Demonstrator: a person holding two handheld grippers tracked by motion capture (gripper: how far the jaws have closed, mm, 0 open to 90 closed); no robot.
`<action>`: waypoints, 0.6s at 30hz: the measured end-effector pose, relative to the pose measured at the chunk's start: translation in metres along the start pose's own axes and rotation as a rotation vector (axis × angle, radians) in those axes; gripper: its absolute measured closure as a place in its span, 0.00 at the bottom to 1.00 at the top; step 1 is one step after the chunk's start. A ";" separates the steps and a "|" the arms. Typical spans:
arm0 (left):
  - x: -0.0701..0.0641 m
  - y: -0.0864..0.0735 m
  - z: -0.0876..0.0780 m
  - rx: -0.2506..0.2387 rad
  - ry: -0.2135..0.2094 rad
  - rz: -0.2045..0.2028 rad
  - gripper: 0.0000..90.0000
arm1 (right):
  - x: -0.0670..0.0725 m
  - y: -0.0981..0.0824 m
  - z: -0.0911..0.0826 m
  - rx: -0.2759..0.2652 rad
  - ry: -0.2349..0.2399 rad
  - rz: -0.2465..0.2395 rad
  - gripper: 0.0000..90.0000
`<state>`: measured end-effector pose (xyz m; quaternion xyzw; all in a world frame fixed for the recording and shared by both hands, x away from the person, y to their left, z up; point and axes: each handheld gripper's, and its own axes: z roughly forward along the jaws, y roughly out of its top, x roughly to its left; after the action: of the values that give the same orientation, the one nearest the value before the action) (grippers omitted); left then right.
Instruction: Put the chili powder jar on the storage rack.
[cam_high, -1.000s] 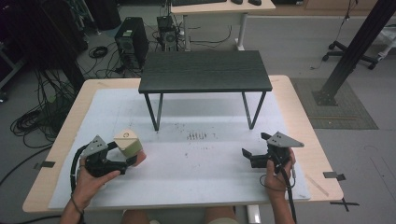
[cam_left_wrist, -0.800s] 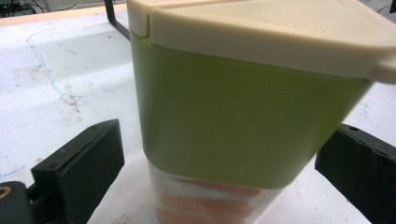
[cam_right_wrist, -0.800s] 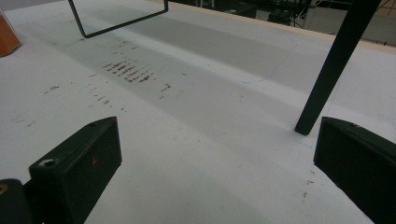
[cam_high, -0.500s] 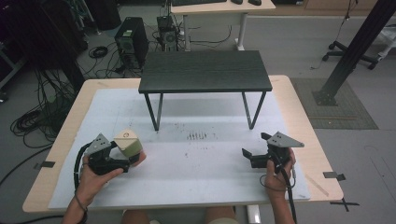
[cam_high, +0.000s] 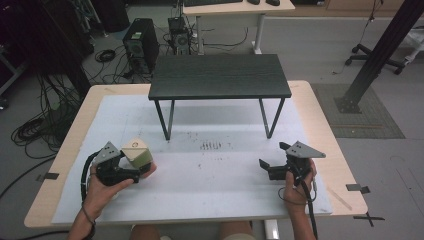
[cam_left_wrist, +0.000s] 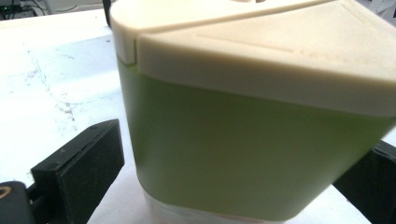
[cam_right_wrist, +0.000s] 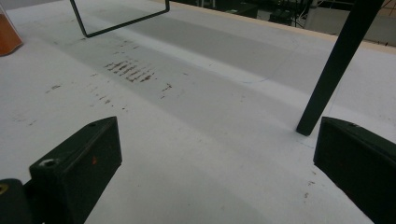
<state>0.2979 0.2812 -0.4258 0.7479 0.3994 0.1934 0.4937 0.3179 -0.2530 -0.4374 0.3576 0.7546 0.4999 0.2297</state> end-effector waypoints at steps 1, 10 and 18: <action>0.000 0.000 0.000 0.000 0.000 0.001 0.02 | 0.000 0.000 0.000 0.001 0.000 0.000 0.01; -0.001 0.001 0.001 -0.001 0.003 0.000 0.02 | 0.000 0.000 0.000 0.004 0.002 -0.001 0.01; -0.001 0.001 0.002 -0.003 0.001 0.002 0.02 | 0.000 0.000 0.001 0.008 0.003 -0.003 0.01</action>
<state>0.2995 0.2792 -0.4260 0.7474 0.3988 0.1948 0.4943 0.3183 -0.2522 -0.4376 0.3567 0.7573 0.4972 0.2281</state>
